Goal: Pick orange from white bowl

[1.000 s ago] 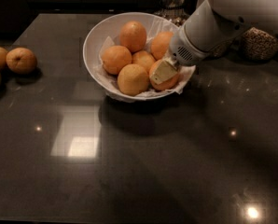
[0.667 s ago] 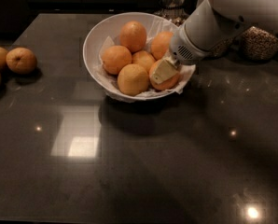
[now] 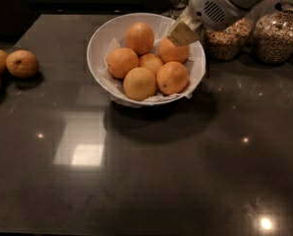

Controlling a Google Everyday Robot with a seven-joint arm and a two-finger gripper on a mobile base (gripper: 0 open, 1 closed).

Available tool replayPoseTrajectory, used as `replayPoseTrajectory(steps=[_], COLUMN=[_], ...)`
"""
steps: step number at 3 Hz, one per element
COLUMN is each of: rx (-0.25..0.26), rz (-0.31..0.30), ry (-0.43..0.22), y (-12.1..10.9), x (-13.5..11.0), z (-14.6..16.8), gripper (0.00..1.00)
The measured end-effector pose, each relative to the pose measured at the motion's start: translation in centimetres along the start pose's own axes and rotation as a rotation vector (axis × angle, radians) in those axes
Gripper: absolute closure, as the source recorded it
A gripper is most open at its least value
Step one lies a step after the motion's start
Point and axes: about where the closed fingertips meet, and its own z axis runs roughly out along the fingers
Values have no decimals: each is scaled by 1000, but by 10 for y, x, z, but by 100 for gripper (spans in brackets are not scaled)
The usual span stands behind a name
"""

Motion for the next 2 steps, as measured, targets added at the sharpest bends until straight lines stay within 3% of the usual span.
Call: replayPoseTrajectory(steps=[1, 2], rx=[10, 10], rz=[-6, -6], ry=[-8, -8], y=[0, 0], x=[-5, -5], z=[-7, -7], gripper=[82, 58])
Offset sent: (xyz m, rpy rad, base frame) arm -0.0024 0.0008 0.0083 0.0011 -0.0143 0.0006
